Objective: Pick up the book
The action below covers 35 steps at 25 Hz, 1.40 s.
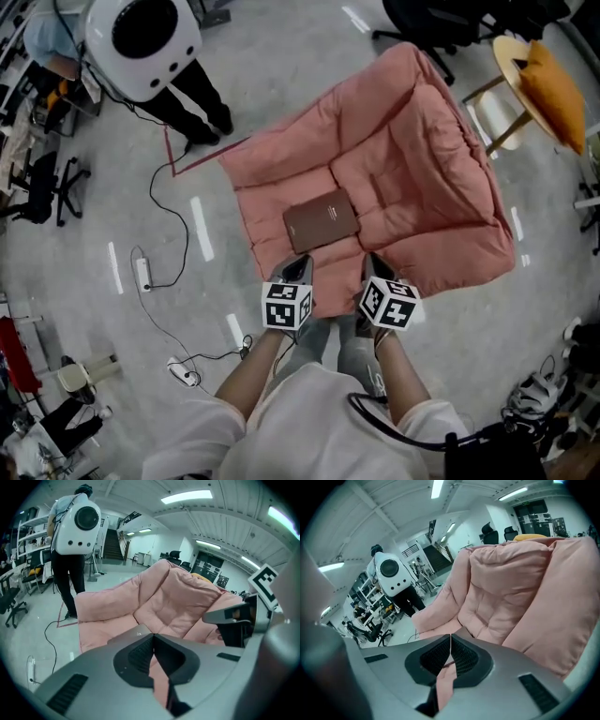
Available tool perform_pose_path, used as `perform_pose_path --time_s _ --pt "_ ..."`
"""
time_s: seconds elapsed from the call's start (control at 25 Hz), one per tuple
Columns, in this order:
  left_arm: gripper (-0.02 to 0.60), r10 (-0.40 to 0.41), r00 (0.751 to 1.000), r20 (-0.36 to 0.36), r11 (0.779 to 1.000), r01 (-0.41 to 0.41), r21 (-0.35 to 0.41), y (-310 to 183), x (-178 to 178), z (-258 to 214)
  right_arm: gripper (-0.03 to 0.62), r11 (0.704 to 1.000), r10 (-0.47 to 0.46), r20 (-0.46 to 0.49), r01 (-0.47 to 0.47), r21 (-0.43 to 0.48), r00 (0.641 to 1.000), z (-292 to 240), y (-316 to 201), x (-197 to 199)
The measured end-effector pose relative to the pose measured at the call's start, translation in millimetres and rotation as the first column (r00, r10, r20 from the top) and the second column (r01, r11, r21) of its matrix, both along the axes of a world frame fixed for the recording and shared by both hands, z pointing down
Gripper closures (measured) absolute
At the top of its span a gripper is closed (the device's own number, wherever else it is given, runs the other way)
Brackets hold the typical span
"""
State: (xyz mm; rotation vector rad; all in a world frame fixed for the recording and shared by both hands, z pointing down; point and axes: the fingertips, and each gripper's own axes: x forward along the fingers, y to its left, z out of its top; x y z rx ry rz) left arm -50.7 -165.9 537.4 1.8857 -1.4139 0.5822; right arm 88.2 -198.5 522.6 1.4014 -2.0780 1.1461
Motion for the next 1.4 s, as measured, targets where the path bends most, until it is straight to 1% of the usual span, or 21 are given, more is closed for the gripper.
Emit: perform_pose_path --time_s 0.16,0.24,0.36,0.48,0.56,0.68,0.72,0.8,0.92,1.04,1.16,1.32,1.4 --pt "0.574 0.031 0.999 0.041 0.998 -0.028 -0.058 -11 -5 49 0.563 0.999 0.011 -0.012 -0.011 -0.047 1.000 35 -17 -10" --pt "0.574 0.058 0.997 0.055 0.995 -0.054 -0.084 -18 -8 73 0.563 0.997 0.019 -0.015 -0.020 -0.075 1.000 56 -23 -17" --pt "0.572 0.128 0.988 0.085 0.986 -0.118 -0.115 -30 -10 107 0.563 0.993 0.046 0.014 -0.044 -0.107 0.999 82 -32 -27" --pt "0.571 0.199 0.972 0.123 0.974 -0.183 -0.132 -41 -9 138 0.563 0.990 0.064 0.038 -0.059 -0.126 0.997 101 -39 -34" --pt "0.571 0.224 0.966 0.127 0.968 -0.206 -0.143 -46 -9 158 0.563 0.987 0.070 0.033 -0.065 -0.145 0.997 115 -41 -36" --pt "0.562 0.233 0.968 0.090 0.962 -0.216 -0.170 -48 -6 182 0.563 0.980 0.088 0.001 -0.086 -0.179 0.996 140 -44 -33" --pt "0.514 0.238 0.969 0.073 0.958 -0.222 -0.181 -48 -4 190 0.563 0.977 0.095 -0.009 -0.095 -0.189 0.995 147 -45 -31" --pt "0.460 0.257 0.965 0.052 0.950 -0.243 -0.196 -49 -1 204 0.563 0.973 0.112 -0.023 -0.114 -0.201 0.993 161 -47 -26" --pt "0.412 0.304 0.950 0.069 0.935 -0.283 -0.213 -49 -1 228 0.562 0.968 0.128 -0.033 -0.132 -0.215 0.991 181 -48 -24" --pt "0.351 0.352 0.931 0.096 0.915 -0.320 -0.246 -42 -4 249 0.562 0.969 0.114 -0.041 -0.120 -0.216 0.993 193 -47 -28" --pt "0.290 0.392 0.906 0.158 0.900 -0.342 -0.271 -38 -10 265 0.562 0.973 0.087 -0.052 -0.096 -0.209 0.995 200 -48 -34" --pt "0.231 0.418 0.865 0.278 0.894 -0.338 -0.293 -39 -21 286 0.562 0.973 0.083 -0.047 -0.091 -0.212 0.995 208 -51 -38" --pt "0.209 0.419 0.854 0.309 0.892 -0.324 -0.315 -38 -27 297 0.562 0.971 0.091 -0.037 -0.097 -0.218 0.995 211 -51 -40"
